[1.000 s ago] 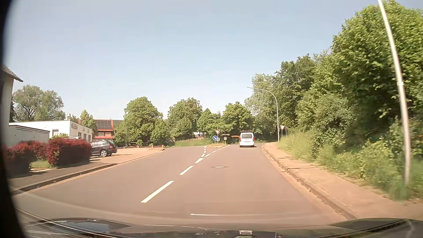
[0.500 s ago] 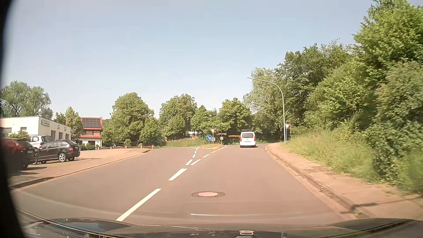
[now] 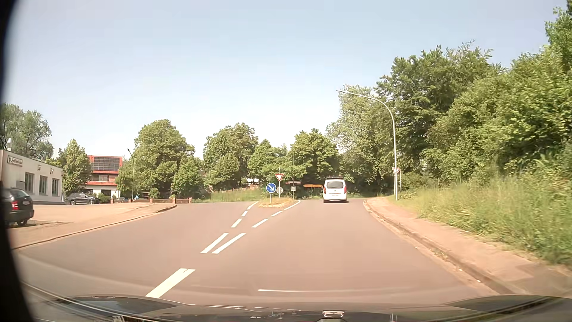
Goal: Follow the waypoints while adhering to traffic rules and regulations
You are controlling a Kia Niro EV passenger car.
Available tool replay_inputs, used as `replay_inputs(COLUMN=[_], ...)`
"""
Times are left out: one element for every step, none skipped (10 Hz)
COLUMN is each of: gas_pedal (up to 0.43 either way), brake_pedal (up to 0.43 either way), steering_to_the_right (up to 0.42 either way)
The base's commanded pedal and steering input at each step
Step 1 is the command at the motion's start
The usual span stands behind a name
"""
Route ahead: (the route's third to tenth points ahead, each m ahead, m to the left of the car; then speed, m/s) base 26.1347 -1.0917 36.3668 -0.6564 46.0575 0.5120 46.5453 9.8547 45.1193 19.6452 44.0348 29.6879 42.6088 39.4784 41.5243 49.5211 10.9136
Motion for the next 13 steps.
replay_inputs(gas_pedal=[0.000, 0.000, 0.000, 0.000, 0.000, 0.000, 0.000, 0.000, 0.000, 0.000, 0.000, 0.000, 0.000], brake_pedal=[0.000, 0.000, 0.012, 0.037, 0.067, 0.079, 0.085, 0.098, 0.098, 0.104, 0.098, 0.098, 0.091], steering_to_the_right=[0.014, 0.014, 0.014, 0.014, 0.014, 0.015, 0.016, 0.017, 0.018, 0.018, 0.019, 0.019, 0.020])
